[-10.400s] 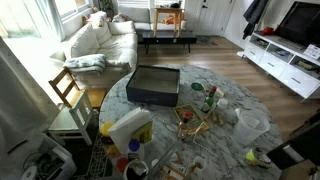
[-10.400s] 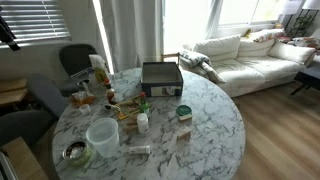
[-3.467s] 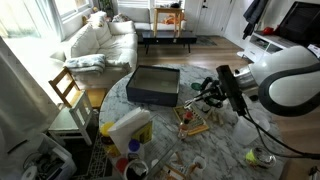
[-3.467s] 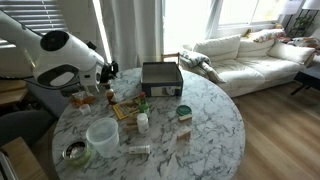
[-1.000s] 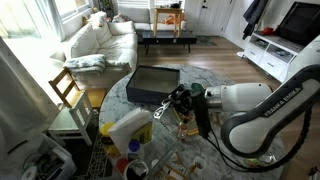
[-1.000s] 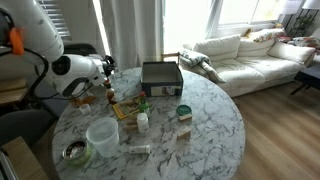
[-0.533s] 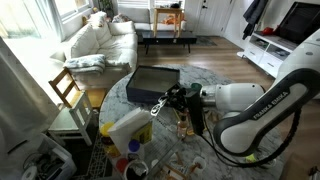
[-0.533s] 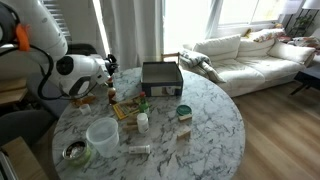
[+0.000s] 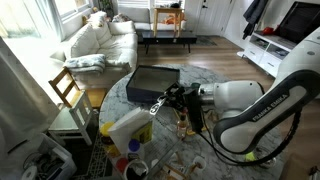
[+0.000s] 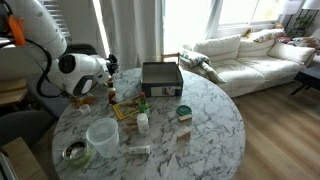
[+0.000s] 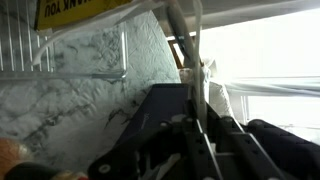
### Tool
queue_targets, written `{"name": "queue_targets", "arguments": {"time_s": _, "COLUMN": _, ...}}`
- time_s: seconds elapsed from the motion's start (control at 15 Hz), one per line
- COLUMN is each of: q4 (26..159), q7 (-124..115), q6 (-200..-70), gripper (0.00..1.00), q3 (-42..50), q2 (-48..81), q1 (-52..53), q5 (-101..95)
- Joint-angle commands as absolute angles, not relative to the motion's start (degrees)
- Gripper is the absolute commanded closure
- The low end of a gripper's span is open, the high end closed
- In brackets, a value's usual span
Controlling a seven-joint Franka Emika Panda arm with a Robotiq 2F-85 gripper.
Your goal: Move the glasses to the left
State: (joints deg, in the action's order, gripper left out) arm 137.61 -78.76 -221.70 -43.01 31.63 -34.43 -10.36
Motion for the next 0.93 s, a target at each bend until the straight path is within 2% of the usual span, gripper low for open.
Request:
{"name": "queue_targets", "arguments": {"time_s": 0.0, "q4": 141.2, "q7": -83.2, "q6": -215.7, "gripper": 0.97, "q3": -44.5, "q2": 26.5, "q1": -37.3, "q5": -11.4}}
{"name": "queue_targets", "arguments": {"time_s": 0.33, "q4": 139.1, "q7": -86.0, "q6": -208.6, "gripper": 0.97, "q3": -50.4, "q2": 25.6, "q1": -43.6, "q5": -18.8}}
{"name": "queue_targets", "arguments": {"time_s": 0.87, "q4": 131.4, "q7": -83.9, "q6": -200.3, "gripper": 0.97, "q3": -55.2, "q2": 35.4, "q1": -51.3, "q5": -32.2}}
